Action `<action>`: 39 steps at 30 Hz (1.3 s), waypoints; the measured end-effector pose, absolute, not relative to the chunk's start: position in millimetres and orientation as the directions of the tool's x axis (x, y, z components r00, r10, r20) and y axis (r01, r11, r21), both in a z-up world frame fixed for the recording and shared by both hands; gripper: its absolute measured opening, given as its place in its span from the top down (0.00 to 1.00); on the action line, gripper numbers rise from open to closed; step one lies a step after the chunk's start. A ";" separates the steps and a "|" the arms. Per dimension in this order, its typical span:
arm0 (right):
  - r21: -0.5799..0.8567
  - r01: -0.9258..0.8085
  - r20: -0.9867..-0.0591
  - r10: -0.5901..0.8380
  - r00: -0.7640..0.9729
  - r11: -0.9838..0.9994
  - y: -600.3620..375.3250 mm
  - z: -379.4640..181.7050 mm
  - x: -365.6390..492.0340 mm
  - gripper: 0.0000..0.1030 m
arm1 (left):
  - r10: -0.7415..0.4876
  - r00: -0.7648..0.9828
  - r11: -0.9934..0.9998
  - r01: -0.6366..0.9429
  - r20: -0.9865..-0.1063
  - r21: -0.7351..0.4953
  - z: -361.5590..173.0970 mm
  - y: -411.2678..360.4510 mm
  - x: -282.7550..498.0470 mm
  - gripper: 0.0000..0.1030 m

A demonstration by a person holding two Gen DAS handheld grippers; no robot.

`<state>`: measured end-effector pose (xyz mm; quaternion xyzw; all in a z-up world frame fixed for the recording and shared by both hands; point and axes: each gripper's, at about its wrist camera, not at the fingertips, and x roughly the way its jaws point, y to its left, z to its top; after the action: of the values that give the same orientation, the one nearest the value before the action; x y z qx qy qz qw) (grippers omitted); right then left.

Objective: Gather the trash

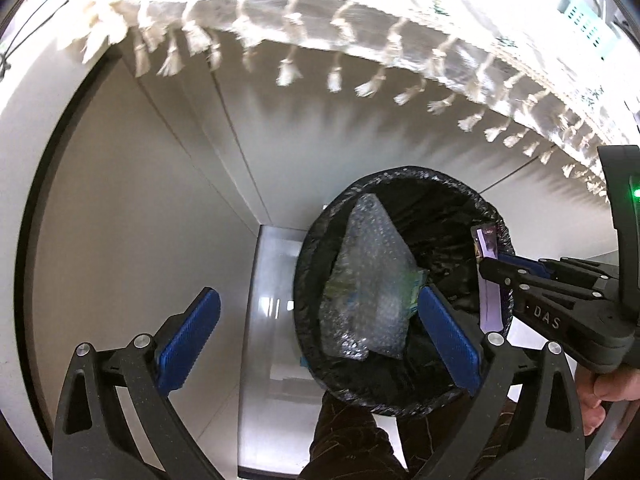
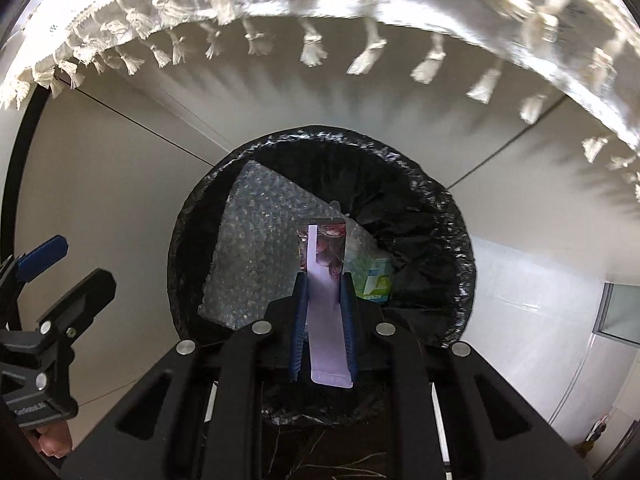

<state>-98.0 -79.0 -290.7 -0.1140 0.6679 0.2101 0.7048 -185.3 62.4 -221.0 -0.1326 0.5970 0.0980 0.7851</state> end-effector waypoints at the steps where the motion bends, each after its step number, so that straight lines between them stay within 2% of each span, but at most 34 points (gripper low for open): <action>1: 0.120 -0.450 -0.989 0.144 0.020 0.885 -78.1 -291.4 -97.4 0.83 | -0.004 0.266 0.944 -0.317 -0.964 -0.091 -222.7 63.2 -186.4 0.06; 6: 0.110 -0.449 -0.990 0.138 0.031 0.887 -76.0 -290.9 -100.1 0.82 | -0.002 0.261 0.945 -0.316 -0.965 -0.088 -225.4 66.6 -190.7 0.06; 7: 0.109 -0.449 -0.990 0.138 0.032 0.887 -76.0 -290.8 -100.1 0.80 | -0.002 0.260 0.945 -0.314 -0.966 -0.086 -226.0 66.8 -190.4 0.06; 10: 0.107 -0.448 -0.990 0.139 0.039 0.887 -76.6 -286.6 -97.5 0.66 | -0.005 0.254 0.944 -0.317 -0.967 -0.088 -230.3 67.7 -188.0 0.06; 15: 0.111 -0.433 -0.984 0.160 0.078 0.894 -85.4 -268.0 -89.9 0.34 | -0.012 0.253 0.945 -0.314 -0.967 -0.094 -233.9 64.2 -184.0 0.06; 18: 0.132 -0.412 -0.971 0.201 0.129 0.902 -96.3 -247.6 -86.6 0.22 | -0.027 0.265 0.943 -0.312 -0.964 -0.112 -224.2 62.6 -181.8 0.06; 26: 0.075 -0.364 -0.934 0.193 0.302 0.928 -143.6 -159.7 -70.3 0.09 | -0.043 0.355 0.954 -0.263 -0.934 -0.144 -157.2 52.6 -165.8 0.06; 35: 0.050 -0.273 -0.837 0.190 0.513 0.961 -210.3 -32.3 -48.1 0.08 | -0.052 0.474 0.964 -0.205 -0.879 -0.167 -52.8 40.4 -140.8 0.06; 39: 0.051 -0.243 -0.816 0.181 0.550 0.969 -228.5 4.9 -44.1 0.08 | -0.046 0.500 0.965 -0.202 -0.865 -0.168 -16.9 38.8 -132.3 0.06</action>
<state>-44.1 -228.5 4.9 -0.0338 0.4589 0.1203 0.8796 -132.3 38.8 -16.9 -0.1243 0.4980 0.0455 0.8570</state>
